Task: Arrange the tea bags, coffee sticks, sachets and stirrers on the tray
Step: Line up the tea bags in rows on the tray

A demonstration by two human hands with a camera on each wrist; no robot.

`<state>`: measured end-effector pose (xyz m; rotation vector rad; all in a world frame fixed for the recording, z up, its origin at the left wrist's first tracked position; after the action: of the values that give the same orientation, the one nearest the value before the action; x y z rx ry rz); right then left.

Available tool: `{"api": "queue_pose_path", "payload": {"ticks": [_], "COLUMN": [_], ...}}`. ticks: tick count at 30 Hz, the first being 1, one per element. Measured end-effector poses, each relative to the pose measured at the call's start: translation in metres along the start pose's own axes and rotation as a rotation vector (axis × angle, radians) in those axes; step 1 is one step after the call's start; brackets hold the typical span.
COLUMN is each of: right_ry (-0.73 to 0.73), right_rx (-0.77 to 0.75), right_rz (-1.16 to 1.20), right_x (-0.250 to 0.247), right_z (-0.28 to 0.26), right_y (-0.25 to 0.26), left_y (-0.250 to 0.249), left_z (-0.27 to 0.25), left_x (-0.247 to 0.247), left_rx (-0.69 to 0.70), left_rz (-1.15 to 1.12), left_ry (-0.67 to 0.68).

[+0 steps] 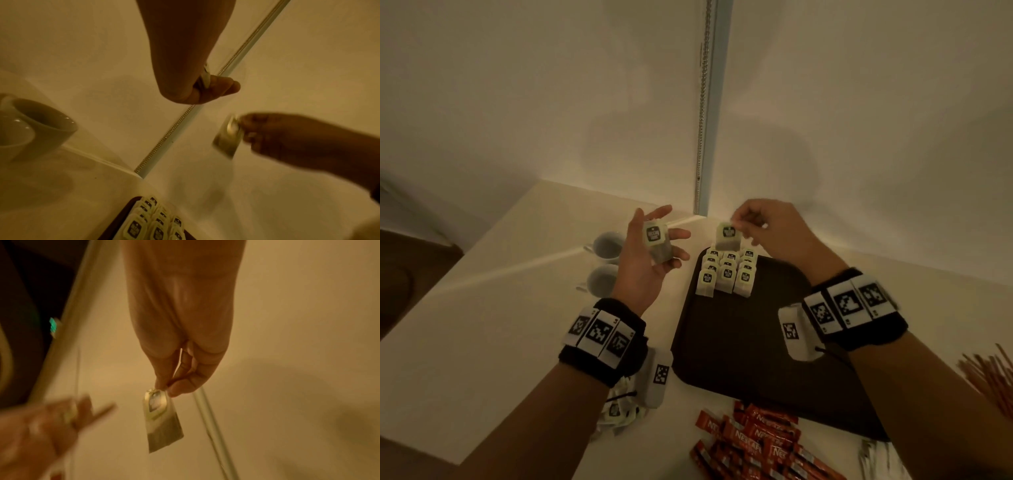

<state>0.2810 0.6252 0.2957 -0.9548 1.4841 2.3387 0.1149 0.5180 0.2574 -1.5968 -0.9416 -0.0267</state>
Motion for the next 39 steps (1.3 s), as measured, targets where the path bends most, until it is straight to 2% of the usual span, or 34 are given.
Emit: {"api": "queue_pose_path", "payload": {"ticks": [5, 9, 16, 22, 29, 31, 34, 36, 39], "right_ry": [0.147, 0.173, 0.023, 0.026, -0.006, -0.077, -0.187, -0.108, 0.056], "right_rx": [0.322, 0.461, 0.479, 0.426, 0.441, 0.405, 0.234, 0.058, -0.217], "right_rz": [-0.076, -0.133, -0.180, -0.245, -0.241, -0.180, 0.094, 0.237, 0.194], "right_x": [0.046, 0.076, 0.096, 0.109, 0.109, 0.102, 0.083, 0.071, 0.058], "right_z": [-0.033, -0.047, -0.036, -0.030, -0.024, -0.017, -0.002, 0.005, 0.008], "right_y": [-0.085, -0.127, -0.152, -0.156, -0.152, -0.134, -0.074, -0.023, 0.032], "left_y": [0.003, 0.005, 0.012, 0.017, 0.024, 0.025, 0.024, 0.022, 0.020], "left_z": [0.008, 0.012, 0.019, 0.021, 0.022, 0.021, 0.019, 0.018, 0.016], "left_x": [-0.011, -0.019, -0.030, -0.031, -0.030, -0.029, -0.023, -0.016, -0.003], "left_rx": [-0.011, -0.011, -0.049, -0.086, -0.116, -0.124, -0.120, -0.105, -0.056], "left_rz": [-0.010, 0.010, 0.027, 0.050, 0.054, 0.060, 0.099, 0.129, 0.173], "left_ry": [-0.006, -0.032, -0.051, -0.042, -0.028, -0.026, -0.001, 0.024, 0.086]}}
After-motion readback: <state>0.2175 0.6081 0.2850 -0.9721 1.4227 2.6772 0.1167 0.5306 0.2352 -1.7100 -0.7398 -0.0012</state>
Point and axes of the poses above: each hand's wrist, its own z-axis towards the middle knuckle, its own x-axis out of the palm, y = z × x, the point moved 4 cm from there along z, towards the middle knuckle, and after that the axes turned 15 degrees about -y, right-handed, at the moved point
